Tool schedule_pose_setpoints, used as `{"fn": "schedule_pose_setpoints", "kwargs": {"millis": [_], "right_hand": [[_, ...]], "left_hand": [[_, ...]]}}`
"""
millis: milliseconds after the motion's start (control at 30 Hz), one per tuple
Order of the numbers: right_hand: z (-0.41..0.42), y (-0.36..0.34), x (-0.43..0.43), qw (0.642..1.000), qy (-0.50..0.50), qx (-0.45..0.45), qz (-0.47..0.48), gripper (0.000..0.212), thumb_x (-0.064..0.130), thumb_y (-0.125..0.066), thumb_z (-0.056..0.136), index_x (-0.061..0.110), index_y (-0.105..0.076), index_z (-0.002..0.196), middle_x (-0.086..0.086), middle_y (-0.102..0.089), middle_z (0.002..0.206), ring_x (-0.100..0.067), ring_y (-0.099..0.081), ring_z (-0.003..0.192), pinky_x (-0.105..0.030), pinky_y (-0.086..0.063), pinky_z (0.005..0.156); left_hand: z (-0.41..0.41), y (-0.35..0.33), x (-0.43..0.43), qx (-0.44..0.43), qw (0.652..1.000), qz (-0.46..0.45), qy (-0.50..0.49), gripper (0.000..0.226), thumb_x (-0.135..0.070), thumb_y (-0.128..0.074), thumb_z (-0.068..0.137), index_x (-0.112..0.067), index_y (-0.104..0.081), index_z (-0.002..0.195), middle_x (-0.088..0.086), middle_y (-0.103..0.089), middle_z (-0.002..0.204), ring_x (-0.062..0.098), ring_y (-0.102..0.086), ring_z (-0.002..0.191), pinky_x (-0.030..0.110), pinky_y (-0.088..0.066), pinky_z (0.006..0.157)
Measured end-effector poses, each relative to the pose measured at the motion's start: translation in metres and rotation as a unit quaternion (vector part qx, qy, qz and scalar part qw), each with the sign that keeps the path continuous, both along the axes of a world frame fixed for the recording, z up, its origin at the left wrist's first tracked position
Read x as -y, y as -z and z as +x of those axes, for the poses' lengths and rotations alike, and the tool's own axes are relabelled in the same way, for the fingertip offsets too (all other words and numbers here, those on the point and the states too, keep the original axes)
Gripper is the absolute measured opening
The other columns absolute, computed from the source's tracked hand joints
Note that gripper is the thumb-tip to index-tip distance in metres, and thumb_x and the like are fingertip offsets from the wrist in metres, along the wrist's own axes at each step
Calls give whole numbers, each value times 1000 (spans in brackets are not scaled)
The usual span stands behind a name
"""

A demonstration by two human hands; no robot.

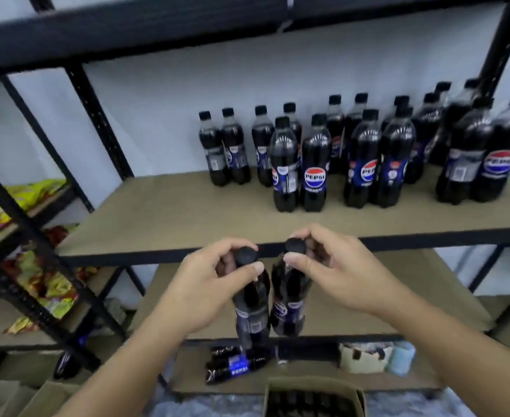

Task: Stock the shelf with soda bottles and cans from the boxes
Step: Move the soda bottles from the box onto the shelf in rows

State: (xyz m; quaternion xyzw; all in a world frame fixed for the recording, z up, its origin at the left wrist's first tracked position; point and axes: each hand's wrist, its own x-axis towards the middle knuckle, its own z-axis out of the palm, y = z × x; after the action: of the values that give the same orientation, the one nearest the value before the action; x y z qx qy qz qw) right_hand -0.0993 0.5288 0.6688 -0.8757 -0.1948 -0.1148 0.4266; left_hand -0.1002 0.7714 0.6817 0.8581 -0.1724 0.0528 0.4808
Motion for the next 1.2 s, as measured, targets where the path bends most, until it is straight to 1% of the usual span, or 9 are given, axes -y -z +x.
{"fn": "schedule_pose_setpoints", "kwargs": {"millis": [200,333,467,633,767,867,933,1067,1200], "right_hand": [[40,-82,-24,996,17,80,-27,14,48,-63,94,36,-61,100,10,-60,77,-7,-56,75,-18,-43,67],[69,-115,-44,992,57,103,-55,25,53,-60,95,31,-61,105,9,-61,76,-2,-56,69,-17,-40,63],[108,-128,-66,987,105,102,-60,34,57,-60,94,26,-61,106,8,-63,77,-8,-60,73,-30,-50,70],[160,-127,-89,982,148,76,-89,37,58,-60,93,21,-64,97,1,-67,73,-16,-63,69,-37,-54,66],[189,-123,-103,975,188,54,-105,38,55,-60,95,17,-61,92,-2,-66,75,-19,-63,70,-34,-51,61],[206,-119,-110,970,210,34,-118,37,53,-59,96,17,-57,92,0,-62,74,-18,-62,70,-30,-41,53],[215,-117,-112,968,218,23,-120,35,52,-59,97,17,-54,96,-1,-62,77,-19,-62,72,-32,-46,58],[226,-116,-111,964,232,35,-121,41,51,-60,97,12,-63,105,-2,-65,84,-21,-62,79,-35,-54,72],[228,-111,-110,965,228,58,-117,40,52,-60,96,13,-65,102,1,-65,75,-18,-64,72,-35,-55,68]], "left_hand": [[44,-66,-23,79,997,-18,-10,13,-30,-75,90,-34,-72,102,-12,-49,67,3,-45,63,16,-40,62],[79,-101,-36,106,994,7,-3,14,-36,-71,92,-36,-70,106,1,-59,75,4,-50,66,19,-42,65],[121,-116,-49,123,990,64,-4,18,-45,-65,95,-40,-66,112,7,-64,87,2,-51,66,25,-44,69],[170,-118,-58,118,987,110,-9,20,-38,-62,99,-29,-63,117,0,-61,80,11,-53,69,23,-41,62],[204,-117,-58,105,987,124,-17,17,-32,-62,100,-26,-60,116,-9,-56,73,5,-51,63,14,-33,51],[226,-113,-56,96,985,140,-23,20,-31,-61,101,-24,-60,120,-8,-63,87,10,-60,79,21,-40,63],[238,-110,-55,84,986,142,-23,22,-30,-60,101,-23,-59,123,-5,-66,99,15,-63,90,26,-44,71],[256,-104,-52,66,989,132,-23,23,-30,-58,102,-25,-58,124,-2,-66,110,15,-62,97,28,-48,78],[262,-100,-50,94,986,136,-22,27,-33,-54,103,-23,-58,127,-2,-65,110,13,-62,95,26,-48,78]]}}
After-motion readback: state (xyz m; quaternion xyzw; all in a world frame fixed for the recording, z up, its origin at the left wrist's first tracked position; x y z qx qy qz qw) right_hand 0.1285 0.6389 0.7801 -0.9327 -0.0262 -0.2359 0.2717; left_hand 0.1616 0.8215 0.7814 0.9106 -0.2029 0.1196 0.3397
